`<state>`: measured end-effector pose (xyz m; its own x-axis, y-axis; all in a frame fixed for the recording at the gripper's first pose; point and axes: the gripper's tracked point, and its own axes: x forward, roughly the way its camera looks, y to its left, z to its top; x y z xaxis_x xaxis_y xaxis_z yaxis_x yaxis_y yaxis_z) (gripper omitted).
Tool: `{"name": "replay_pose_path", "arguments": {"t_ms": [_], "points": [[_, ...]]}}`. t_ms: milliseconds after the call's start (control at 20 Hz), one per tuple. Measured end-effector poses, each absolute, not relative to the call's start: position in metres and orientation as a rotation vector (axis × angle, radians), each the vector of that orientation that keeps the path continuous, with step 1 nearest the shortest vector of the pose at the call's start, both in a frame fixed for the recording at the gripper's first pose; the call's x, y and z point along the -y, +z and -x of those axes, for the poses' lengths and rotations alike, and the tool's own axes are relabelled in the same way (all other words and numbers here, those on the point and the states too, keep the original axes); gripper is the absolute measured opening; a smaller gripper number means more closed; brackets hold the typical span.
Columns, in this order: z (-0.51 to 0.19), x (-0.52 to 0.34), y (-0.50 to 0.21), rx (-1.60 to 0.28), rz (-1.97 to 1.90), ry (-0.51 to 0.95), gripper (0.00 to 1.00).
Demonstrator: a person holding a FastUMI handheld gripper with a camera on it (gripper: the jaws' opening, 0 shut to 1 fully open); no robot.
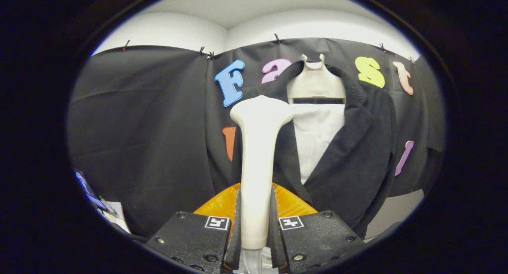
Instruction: Iron the clothes twice with a garment steamer, once on the left side and once on the right side.
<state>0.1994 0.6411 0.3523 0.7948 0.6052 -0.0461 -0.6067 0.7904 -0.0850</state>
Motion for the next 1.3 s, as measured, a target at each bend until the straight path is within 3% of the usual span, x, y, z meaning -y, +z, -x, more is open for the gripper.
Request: {"name": "replay_pose_path", "arguments": {"t_ms": [1300], "points": [[-0.218,-0.616,0.268,-0.174,0.168,0.616,0.32]]}}
